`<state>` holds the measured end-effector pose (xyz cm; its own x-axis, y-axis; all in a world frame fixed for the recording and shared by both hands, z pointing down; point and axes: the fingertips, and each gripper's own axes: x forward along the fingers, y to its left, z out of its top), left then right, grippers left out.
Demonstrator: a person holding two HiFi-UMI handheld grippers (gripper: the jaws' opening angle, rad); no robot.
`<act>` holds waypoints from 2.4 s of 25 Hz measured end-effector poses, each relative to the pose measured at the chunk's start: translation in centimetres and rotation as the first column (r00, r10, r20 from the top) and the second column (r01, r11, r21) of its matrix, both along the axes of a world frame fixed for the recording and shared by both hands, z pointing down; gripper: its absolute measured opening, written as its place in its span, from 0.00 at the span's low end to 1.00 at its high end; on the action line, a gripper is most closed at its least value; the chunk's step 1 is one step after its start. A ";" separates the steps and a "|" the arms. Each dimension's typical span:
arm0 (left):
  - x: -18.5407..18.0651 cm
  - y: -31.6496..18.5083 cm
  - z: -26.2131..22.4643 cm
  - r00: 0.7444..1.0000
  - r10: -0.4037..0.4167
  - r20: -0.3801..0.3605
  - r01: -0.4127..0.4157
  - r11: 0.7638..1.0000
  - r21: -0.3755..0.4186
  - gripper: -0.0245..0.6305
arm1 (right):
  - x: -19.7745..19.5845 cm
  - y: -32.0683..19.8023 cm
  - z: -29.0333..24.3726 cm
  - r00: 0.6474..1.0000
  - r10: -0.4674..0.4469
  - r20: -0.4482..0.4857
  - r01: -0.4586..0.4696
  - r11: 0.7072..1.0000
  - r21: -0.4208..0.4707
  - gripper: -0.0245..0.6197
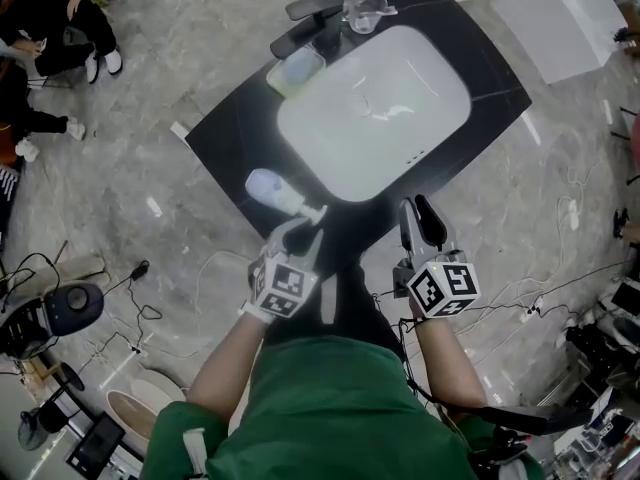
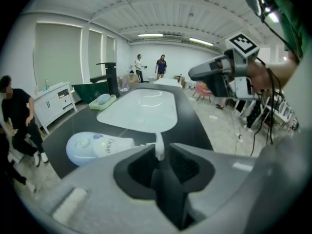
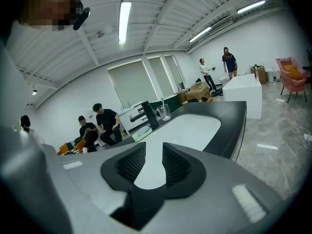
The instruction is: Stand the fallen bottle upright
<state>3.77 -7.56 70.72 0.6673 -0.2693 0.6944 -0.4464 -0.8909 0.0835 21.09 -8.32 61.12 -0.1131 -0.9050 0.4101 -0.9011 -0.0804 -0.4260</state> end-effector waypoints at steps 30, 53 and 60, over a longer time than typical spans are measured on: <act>0.0 -2.2 -5.3 0.990 -0.115 -0.087 0.110 0.992 -0.060 0.09 | -0.1 -0.5 -5.5 1.000 -0.012 -0.008 0.013 0.998 0.059 0.20; -5.5 -9.1 -14.7 0.863 -0.333 -0.380 0.290 0.942 -0.168 0.03 | -6.6 -5.2 -11.9 0.991 -0.131 -0.002 0.130 0.982 0.134 0.20; -8.5 -10.9 -16.1 0.854 -0.362 -0.374 0.343 0.932 -0.120 0.03 | -9.8 -6.7 -12.0 0.984 -0.178 0.020 0.174 0.976 0.133 0.20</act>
